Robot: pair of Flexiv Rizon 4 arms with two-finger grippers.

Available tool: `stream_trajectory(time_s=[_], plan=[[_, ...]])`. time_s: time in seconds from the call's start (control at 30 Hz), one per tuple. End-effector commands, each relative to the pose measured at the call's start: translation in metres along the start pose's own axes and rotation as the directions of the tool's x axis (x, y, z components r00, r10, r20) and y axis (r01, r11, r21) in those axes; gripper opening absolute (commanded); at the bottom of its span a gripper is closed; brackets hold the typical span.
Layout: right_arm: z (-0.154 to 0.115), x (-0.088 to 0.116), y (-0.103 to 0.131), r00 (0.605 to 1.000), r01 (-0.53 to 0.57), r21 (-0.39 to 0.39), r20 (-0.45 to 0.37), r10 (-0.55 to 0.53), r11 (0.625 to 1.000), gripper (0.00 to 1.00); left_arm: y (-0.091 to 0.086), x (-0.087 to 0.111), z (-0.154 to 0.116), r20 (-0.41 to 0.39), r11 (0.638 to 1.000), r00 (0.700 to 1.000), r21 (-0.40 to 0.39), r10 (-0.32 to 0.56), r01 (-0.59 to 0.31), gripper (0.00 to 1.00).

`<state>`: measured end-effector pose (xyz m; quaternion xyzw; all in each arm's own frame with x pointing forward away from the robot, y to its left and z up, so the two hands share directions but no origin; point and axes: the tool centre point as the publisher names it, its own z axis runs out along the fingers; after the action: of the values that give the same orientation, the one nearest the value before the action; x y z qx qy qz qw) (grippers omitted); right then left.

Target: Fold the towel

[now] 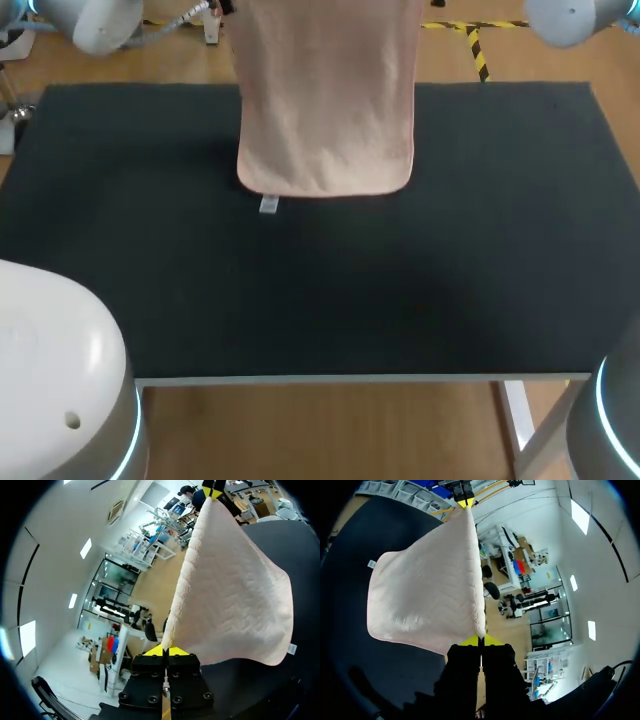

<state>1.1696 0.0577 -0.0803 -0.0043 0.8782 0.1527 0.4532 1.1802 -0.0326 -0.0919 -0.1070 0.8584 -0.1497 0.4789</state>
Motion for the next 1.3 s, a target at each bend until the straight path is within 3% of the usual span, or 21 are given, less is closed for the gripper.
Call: stream_trajectory(time_s=[0.03,0.27,0.47,0.63,0.93,1.3], plan=[[-0.010,-0.018,0.005,0.999,0.006,0.009,0.042,-0.006,1.000,0.00,-0.005,-0.015,-0.012,0.031,1.000,0.999,-0.016,0.008,-0.007,0.00],[-0.024,-0.038,0.011,0.992,0.013,-0.005,0.127,-0.012,1.000,0.00,-0.010,-0.035,-0.027,0.087,1.000,0.996,-0.017,0.017,-0.016,0.00],[-0.036,-0.026,0.010,0.992,0.020,-0.011,0.128,-0.018,1.000,0.00,-0.010,-0.026,-0.036,0.068,0.999,0.997,-0.015,0.031,-0.030,0.00],[-0.040,0.000,0.005,0.997,0.016,-0.008,0.081,-0.015,1.000,0.00,-0.009,-0.001,-0.044,-0.008,1.000,1.000,-0.002,0.026,-0.026,0.00],[-0.060,0.063,-0.002,0.999,-0.025,-0.020,-0.025,0.024,0.999,0.00,-0.001,0.066,-0.075,-0.136,1.000,0.991,0.021,0.006,-0.003,0.00],[-0.065,0.145,-0.010,0.976,-0.090,-0.023,-0.202,0.084,0.996,0.00,0.014,0.149,-0.094,-0.329,0.997,0.941,-0.013,-0.074,0.074,0.00]])
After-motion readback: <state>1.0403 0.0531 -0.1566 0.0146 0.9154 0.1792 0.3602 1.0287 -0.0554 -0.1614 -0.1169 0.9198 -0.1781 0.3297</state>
